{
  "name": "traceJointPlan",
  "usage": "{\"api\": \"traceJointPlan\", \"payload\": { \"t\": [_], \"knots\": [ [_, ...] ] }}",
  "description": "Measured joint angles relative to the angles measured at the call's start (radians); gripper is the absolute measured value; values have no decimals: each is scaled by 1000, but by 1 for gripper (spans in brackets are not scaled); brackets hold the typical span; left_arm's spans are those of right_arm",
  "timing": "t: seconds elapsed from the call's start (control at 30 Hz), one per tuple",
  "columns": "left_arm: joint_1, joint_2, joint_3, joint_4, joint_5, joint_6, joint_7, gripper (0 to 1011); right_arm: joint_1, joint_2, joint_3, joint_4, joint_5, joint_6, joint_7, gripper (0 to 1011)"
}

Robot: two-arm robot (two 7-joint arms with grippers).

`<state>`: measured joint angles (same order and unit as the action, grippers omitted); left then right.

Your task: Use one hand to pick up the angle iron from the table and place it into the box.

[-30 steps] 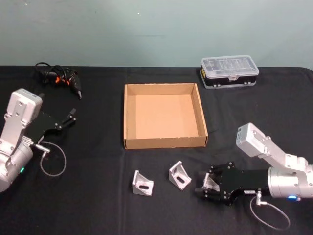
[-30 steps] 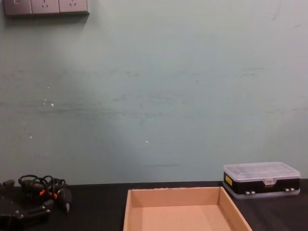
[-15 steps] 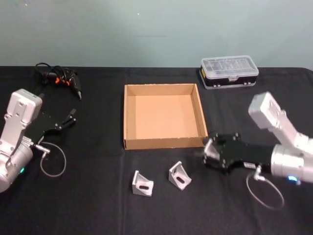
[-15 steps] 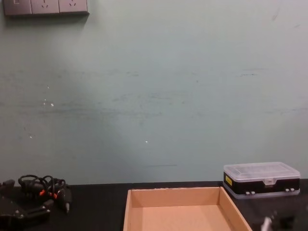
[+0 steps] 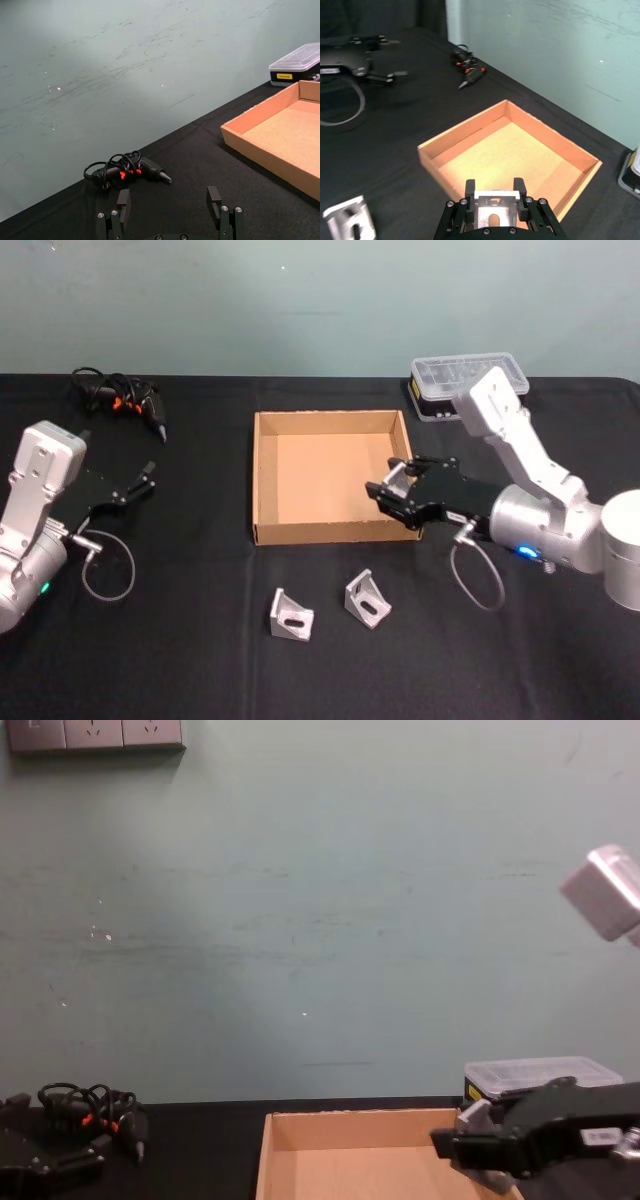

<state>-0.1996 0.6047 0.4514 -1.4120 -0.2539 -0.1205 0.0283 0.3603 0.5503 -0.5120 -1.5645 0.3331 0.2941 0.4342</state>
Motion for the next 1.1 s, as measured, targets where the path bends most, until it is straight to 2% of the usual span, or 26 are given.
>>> {"api": "traceJointPlan", "payload": {
  "t": [0.13, 0.23, 0.43, 0.47, 0.57, 0.77, 1.1],
  "knots": [
    [0, 0, 0, 0, 0, 0, 0, 1000, 31, -58, -7, 45, -32, 31, -40, 452],
    [0, 0, 0, 0, 0, 0, 0, 1000, 45, -81, -11, 66, -46, 41, -54, 452],
    [0, 0, 0, 0, 0, 0, 0, 1000, 90, -155, -20, 143, -87, 68, -93, 452],
    [0, 0, 0, 0, 0, 0, 0, 1000, 90, -155, -20, 143, -87, 68, -93, 452],
    [0, 0, 0, 0, 0, 0, 0, 1000, 116, -190, -24, 194, -106, 79, -106, 452],
    [0, 0, 0, 0, 0, 0, 0, 1000, 147, -234, -25, 268, -131, 90, -121, 452],
    [0, 0, 0, 0, 0, 0, 0, 1000, 186, -282, -26, 363, -171, 91, -129, 452]
  ]
}}
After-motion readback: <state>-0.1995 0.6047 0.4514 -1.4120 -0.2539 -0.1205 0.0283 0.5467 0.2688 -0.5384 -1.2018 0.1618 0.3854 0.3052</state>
